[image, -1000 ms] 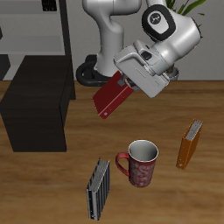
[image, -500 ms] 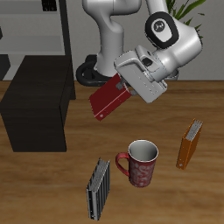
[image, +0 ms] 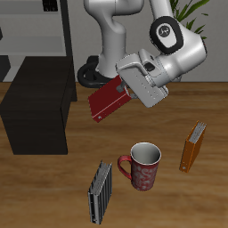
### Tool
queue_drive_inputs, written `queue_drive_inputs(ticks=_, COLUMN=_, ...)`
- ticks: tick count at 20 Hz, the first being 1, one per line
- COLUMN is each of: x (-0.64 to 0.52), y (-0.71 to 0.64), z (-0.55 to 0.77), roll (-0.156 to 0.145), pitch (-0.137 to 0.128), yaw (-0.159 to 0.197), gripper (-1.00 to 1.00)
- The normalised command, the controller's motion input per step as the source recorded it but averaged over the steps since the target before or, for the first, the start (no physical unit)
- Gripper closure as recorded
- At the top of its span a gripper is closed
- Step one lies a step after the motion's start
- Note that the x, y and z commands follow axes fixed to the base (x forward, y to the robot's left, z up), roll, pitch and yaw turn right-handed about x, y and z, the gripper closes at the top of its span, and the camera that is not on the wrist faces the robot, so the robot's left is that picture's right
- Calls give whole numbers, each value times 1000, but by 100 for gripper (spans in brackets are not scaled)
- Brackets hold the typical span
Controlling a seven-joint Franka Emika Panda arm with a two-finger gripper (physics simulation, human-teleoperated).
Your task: Place the red book in the top region of the shelf
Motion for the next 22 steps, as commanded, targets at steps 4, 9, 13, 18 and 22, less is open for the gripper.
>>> queue_drive_inputs(ticks=4, x=-12, y=-69, z=11, roll=-37, pitch=13, yaw=-29, gripper=100)
queue_drive_inputs(ticks=9, x=36, y=-47, z=-23, roll=-32, pitch=25, yaw=-27, gripper=100)
queue_drive_inputs(ticks=13, x=46, y=-41, z=50, roll=-22, pitch=-12, yaw=-16, gripper=100)
queue_drive_inputs(ticks=18, x=-50, y=-100, z=52, roll=-57, pitch=7, yaw=-40, gripper=100)
queue_drive_inputs(ticks=22, x=-31, y=-142, z=10, roll=-50, pitch=44, yaw=-35, gripper=100)
